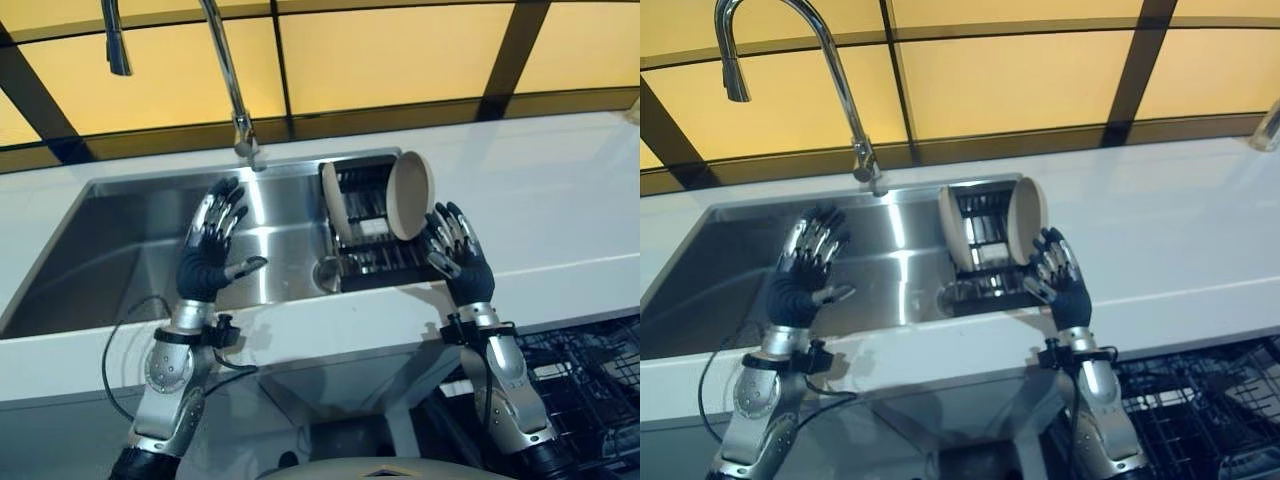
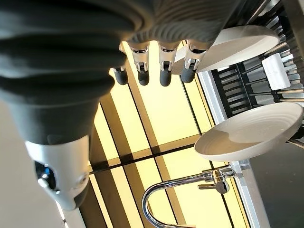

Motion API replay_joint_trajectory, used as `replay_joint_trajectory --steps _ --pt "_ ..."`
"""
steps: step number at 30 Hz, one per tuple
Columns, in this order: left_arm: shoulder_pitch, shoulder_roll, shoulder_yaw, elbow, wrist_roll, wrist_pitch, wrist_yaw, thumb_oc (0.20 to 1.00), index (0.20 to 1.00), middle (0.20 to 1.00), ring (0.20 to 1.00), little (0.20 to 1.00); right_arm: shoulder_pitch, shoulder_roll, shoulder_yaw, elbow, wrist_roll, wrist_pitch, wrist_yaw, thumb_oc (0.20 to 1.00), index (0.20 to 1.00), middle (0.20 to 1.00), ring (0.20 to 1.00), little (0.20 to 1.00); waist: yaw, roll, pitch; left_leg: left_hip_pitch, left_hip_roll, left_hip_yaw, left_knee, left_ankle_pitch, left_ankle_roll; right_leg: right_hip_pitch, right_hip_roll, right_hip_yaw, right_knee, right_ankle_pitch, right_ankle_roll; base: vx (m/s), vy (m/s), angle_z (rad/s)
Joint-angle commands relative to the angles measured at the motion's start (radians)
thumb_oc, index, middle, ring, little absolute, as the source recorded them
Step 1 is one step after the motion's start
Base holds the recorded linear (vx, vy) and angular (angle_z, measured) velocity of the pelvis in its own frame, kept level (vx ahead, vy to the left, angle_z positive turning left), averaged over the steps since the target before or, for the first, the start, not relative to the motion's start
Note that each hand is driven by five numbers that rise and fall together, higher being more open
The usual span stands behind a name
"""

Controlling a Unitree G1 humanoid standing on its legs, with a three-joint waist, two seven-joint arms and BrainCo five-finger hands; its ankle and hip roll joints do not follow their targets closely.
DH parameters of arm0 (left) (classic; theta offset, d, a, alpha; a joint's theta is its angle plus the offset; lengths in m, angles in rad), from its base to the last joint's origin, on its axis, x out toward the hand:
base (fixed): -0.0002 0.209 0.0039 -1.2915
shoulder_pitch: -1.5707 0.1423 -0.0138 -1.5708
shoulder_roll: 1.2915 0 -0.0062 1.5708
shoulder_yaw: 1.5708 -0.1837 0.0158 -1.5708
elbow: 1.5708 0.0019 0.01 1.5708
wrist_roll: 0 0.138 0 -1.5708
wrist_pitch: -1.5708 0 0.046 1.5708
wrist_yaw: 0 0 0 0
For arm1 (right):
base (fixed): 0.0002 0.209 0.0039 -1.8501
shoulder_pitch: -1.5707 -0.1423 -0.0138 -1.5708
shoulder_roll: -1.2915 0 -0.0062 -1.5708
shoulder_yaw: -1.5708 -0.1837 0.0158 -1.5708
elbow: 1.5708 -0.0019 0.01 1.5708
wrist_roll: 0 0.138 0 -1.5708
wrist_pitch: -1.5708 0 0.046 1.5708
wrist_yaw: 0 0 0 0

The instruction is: Pick up plates and place into dishwasher.

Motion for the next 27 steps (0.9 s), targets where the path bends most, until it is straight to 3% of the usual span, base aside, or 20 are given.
replay_joint_trajectory --steps 1,6,12,14,17,20,23,27 --pt "-0.118 0.125 0.061 0.013 0.145 -0.042 0.049 1.0 1.0 1.0 1.0 1.0 -0.063 -0.015 0.001 -0.093 0.016 -0.035 0.011 1.0 1.0 1.0 1.0 1.0 -0.04 -0.03 -0.036 0.011 0.005 0.018 0.011 -0.086 0.022 -0.028 -0.062 0.0 0.031 -0.038 0.089 0.03 0.028 -0.13" --pt "-0.218 0.277 0.082 0.095 0.327 -0.028 0.099 1.0 1.0 1.0 1.0 1.0 -0.077 -0.022 -0.006 -0.075 0.021 -0.01 0.025 1.0 1.0 1.0 1.0 1.0 -0.062 -0.014 -0.05 0.018 0.004 0.037 0.011 -0.082 0.023 -0.029 -0.064 0.016 0.03 -0.034 0.095 0.03 0.033 -0.08" --pt "-0.384 0.526 0.045 0.238 0.598 -0.007 0.191 1.0 1.0 1.0 1.0 1.0 -0.097 -0.045 -0.007 -0.071 0.032 0.018 0.031 1.0 1.0 1.0 1.0 1.0 -0.085 0.008 -0.057 0.022 0.0 0.057 0.014 -0.081 0.028 -0.033 -0.069 0.03 0.033 -0.031 0.103 0.02 0.033 -0.11" --pt "-0.456 0.611 -0.02 0.294 0.736 0.015 0.232 1.0 1.0 1.0 1.0 1.0 -0.11 -0.059 0.005 -0.065 0.037 0.017 0.023 1.0 1.0 1.0 1.0 1.0 -0.092 0.016 -0.057 0.022 -0.002 0.064 0.014 -0.081 0.029 -0.035 -0.071 0.032 0.034 -0.03 0.107 0.02 0.031 -0.01" --pt "-0.592 0.72 -0.154 0.361 0.813 0.041 0.238 1.0 1.0 1.0 1.0 1.0 -0.126 -0.083 0.029 -0.05 0.047 0.004 0.008 1.0 1.0 1.0 1.0 1.0 -0.101 0.028 -0.056 0.026 -0.005 0.071 0.017 -0.083 0.029 -0.033 -0.075 0.032 0.04 -0.032 0.112 0.01 0.004 0.0" --pt "-0.692 0.768 -0.268 0.395 0.932 0.067 0.229 1.0 1.0 1.0 1.0 1.0 -0.14 -0.094 0.046 -0.027 0.054 -0.011 -0.007 1.0 1.0 1.0 1.0 1.0 -0.104 0.035 -0.055 0.029 -0.008 0.071 0.019 -0.086 0.03 -0.031 -0.078 0.032 0.046 -0.034 0.116 0.04 0.001 -0.01" --pt "-0.788 0.785 -0.38 0.432 0.921 0.084 0.202 1.0 1.0 1.0 1.0 1.0 -0.146 -0.108 0.07 -0.023 0.061 -0.022 -0.036 1.0 1.0 1.0 1.0 1.0 -0.11 0.039 -0.054 0.032 -0.01 0.073 0.019 -0.089 0.031 -0.029 -0.08 0.032 0.052 -0.036 0.121 0.05 -0.013 0.0" --pt "-0.852 0.772 -0.454 0.492 0.923 0.068 0.213 1.0 1.0 1.0 1.0 1.0 -0.139 -0.113 0.078 -0.02 0.069 -0.032 -0.051 1.0 1.0 1.0 1.0 1.0 -0.121 0.043 -0.054 0.035 -0.011 0.079 0.017 -0.09 0.033 -0.032 -0.079 0.041 0.061 -0.039 0.125 0.05 -0.023 -0.01"
